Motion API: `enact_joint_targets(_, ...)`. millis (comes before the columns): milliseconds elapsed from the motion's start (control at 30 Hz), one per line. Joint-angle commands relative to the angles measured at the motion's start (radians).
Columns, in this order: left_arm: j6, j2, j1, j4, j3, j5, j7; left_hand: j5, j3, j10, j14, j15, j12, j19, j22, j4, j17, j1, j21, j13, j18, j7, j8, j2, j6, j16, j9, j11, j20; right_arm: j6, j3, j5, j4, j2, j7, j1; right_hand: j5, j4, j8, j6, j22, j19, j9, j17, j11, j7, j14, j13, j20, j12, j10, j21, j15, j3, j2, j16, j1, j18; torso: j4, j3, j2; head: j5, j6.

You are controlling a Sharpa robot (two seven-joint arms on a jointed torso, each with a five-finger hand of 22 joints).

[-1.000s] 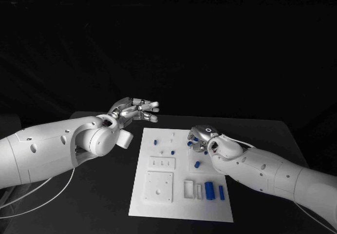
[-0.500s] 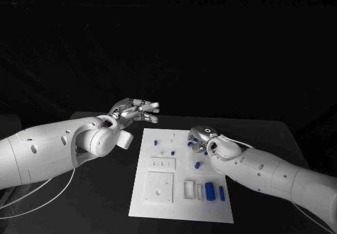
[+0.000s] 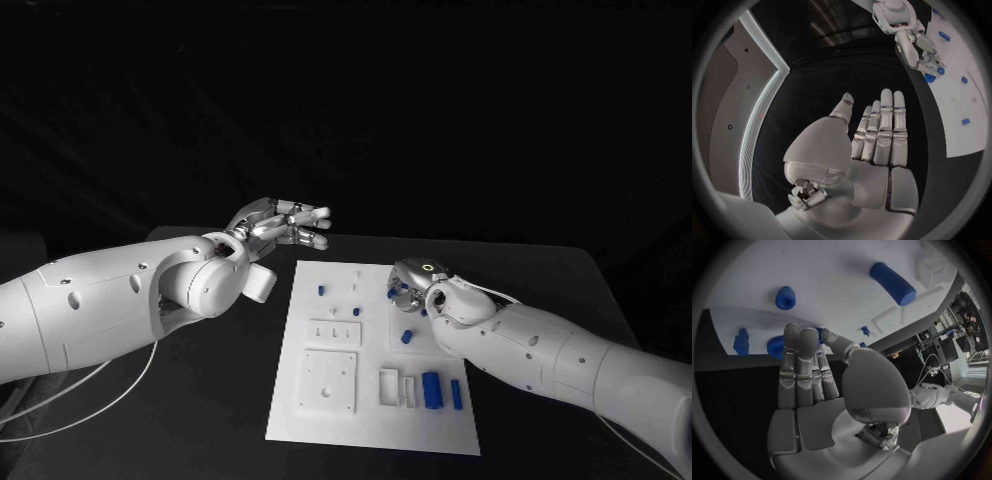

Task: Assemble the parts on the task board

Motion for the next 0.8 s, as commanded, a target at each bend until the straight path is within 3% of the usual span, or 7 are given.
enact_joint_targets(33, 0.02, 0.004, 0.002, -0.002, 0.001, -0.006, 0.006, 0.004, -0.001, 0.005, 0.005, 0.0, -0.001, -0.003, -0.002, -0.001, -0.001, -0.007, -0.006, 0.001, -0.011, 0.0, -0.003, 0.006, -0.002, -0.003, 0.0, 0.003, 0.001, 0.024, 0.0, 0.0, -0.006, 0.002, 0.002, -0.001, 0.005, -0.002, 0.001, 0.007, 0.005, -0.001, 0.001, 0.002, 0.001, 0.0, -0.001, 0.001, -0.01, 0.005, 0.009, -0.002, -0.009, 0.006, 0.011, 0.005, 0.005, -0.011, -0.0009, -0.0005, 0.001, 0.0, -0.004)
enact_joint_targets(300, 0.021, 0.01, 0.002, -0.007, 0.001, -0.006, 0.006, 0.004, 0.0, 0.004, 0.004, 0.0, -0.001, -0.003, -0.004, 0.0, -0.001, -0.007, -0.006, 0.001, -0.011, 0.0, -0.003, 0.006, -0.003, -0.004, 0.0, 0.003, 0.002, 0.033, 0.0, 0.006, -0.009, 0.003, 0.007, -0.001, 0.002, -0.011, 0.0, 0.014, 0.054, 0.007, 0.001, 0.012, -0.002, -0.003, 0.0, 0.001, -0.017, 0.005, 0.018, -0.035, -0.013, -0.001, 0.021, 0.001, -0.002, -0.022, -0.0037, -0.002, 0.003, 0.001, -0.008)
enact_joint_targets(533, 0.023, 0.013, 0.002, -0.009, 0.001, -0.006, 0.006, 0.004, 0.0, 0.004, 0.004, 0.0, -0.001, -0.003, -0.004, 0.0, -0.001, -0.007, -0.006, 0.001, -0.011, 0.0, -0.003, 0.006, -0.003, -0.004, 0.0, 0.003, 0.002, 0.035, 0.0, 0.014, -0.007, 0.002, 0.008, -0.001, -0.01, -0.005, 0.001, 0.031, 0.056, 0.018, 0.003, 0.015, -0.01, -0.009, 0.0, 0.002, -0.022, 0.005, 0.039, -0.057, -0.019, -0.018, 0.032, -0.002, -0.003, -0.029, -0.0021, -0.0012, 0.001, 0.0, -0.011)
enact_joint_targets(600, 0.023, 0.013, 0.002, -0.009, 0.001, -0.006, 0.006, 0.004, 0.0, 0.004, 0.004, 0.0, -0.001, -0.003, -0.004, 0.0, -0.001, -0.007, -0.006, 0.001, -0.011, 0.0, -0.003, 0.006, -0.003, -0.004, 0.0, 0.003, 0.002, 0.032, 0.0, 0.015, -0.006, 0.001, 0.006, -0.001, -0.014, 0.001, 0.002, 0.04, 0.057, 0.019, 0.004, 0.015, -0.013, -0.011, 0.001, 0.002, -0.024, 0.005, 0.048, -0.061, -0.02, -0.017, 0.044, -0.002, -0.005, -0.032, -0.002, -0.0012, 0.001, -0.001, -0.011)
enact_joint_targets(800, 0.023, 0.013, 0.002, -0.01, 0.001, -0.006, 0.006, 0.004, 0.001, 0.004, 0.004, 0.0, -0.001, -0.003, -0.005, -0.002, -0.001, -0.005, -0.006, 0.001, -0.011, 0.0, -0.002, 0.008, -0.002, -0.005, 0.0, 0.003, 0.002, 0.005, 0.0, 0.019, -0.001, -0.001, -0.004, -0.001, -0.015, 0.001, 0.003, 0.063, 0.067, 0.026, 0.006, 0.016, -0.021, -0.017, 0.002, 0.003, -0.03, 0.005, 0.07, -0.068, -0.026, -0.008, 0.053, -0.005, -0.006, -0.038, -0.0028, -0.0012, 0.0, 0.001, -0.009)
